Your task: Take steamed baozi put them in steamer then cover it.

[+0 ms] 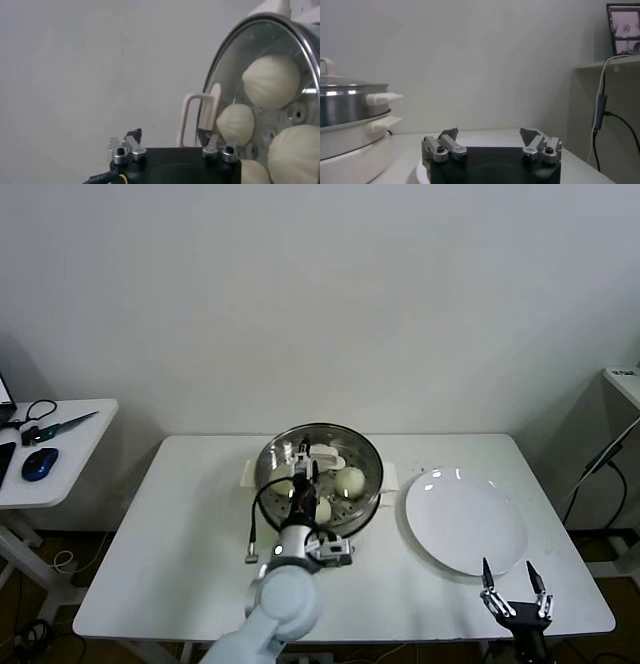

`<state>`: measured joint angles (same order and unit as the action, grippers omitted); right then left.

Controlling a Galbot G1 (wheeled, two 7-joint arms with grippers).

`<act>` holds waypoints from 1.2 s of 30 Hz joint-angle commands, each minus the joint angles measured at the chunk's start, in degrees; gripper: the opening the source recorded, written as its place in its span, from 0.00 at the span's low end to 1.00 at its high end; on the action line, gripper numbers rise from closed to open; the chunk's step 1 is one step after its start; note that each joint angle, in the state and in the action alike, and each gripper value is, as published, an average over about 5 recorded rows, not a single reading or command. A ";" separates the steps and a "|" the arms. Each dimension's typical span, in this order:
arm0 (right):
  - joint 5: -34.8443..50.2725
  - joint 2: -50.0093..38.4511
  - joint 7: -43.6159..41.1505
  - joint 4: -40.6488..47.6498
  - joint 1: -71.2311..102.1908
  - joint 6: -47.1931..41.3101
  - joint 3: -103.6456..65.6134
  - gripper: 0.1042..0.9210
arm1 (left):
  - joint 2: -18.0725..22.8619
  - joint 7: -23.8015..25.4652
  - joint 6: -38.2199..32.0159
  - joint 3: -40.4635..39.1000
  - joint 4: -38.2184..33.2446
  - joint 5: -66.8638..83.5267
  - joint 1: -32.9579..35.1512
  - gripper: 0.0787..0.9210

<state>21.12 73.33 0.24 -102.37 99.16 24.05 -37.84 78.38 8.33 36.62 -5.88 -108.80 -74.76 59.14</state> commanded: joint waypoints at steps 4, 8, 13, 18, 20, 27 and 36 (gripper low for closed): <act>-1.15 0.04 1.42 -1.24 -0.79 -2.97 0.41 0.88 | -2.93 -0.90 -0.47 1.10 -10.34 8.70 4.59 0.87; -0.97 0.07 0.73 -1.32 -1.18 -3.02 0.86 0.88 | -5.09 -7.03 -8.80 7.74 -15.09 21.94 9.98 0.88; -1.16 -0.18 0.47 -0.63 -1.85 -3.22 0.91 0.88 | -5.84 -14.97 -18.69 20.71 -18.41 43.06 17.13 0.88; -1.09 -0.80 -0.03 0.52 -2.47 -3.28 1.06 0.88 | -4.61 -15.79 -29.91 38.47 -17.58 61.64 24.65 0.88; -1.04 -0.93 -0.42 0.84 -2.66 -3.47 1.32 0.88 | -4.94 -15.44 -32.96 43.49 -15.42 69.31 27.20 0.88; -1.56 -1.23 -1.09 2.28 -4.01 -4.16 2.33 0.88 | -6.99 -15.53 -41.99 46.53 -4.93 89.80 31.32 0.88; -2.43 -1.07 -1.54 2.51 -4.79 -4.61 2.86 0.88 | -3.47 -13.61 -49.18 40.01 5.54 89.01 30.26 0.88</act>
<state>19.26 72.09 -0.99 -100.48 94.92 19.83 -35.38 74.61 -4.50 -6.84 32.20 -107.50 5.85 86.95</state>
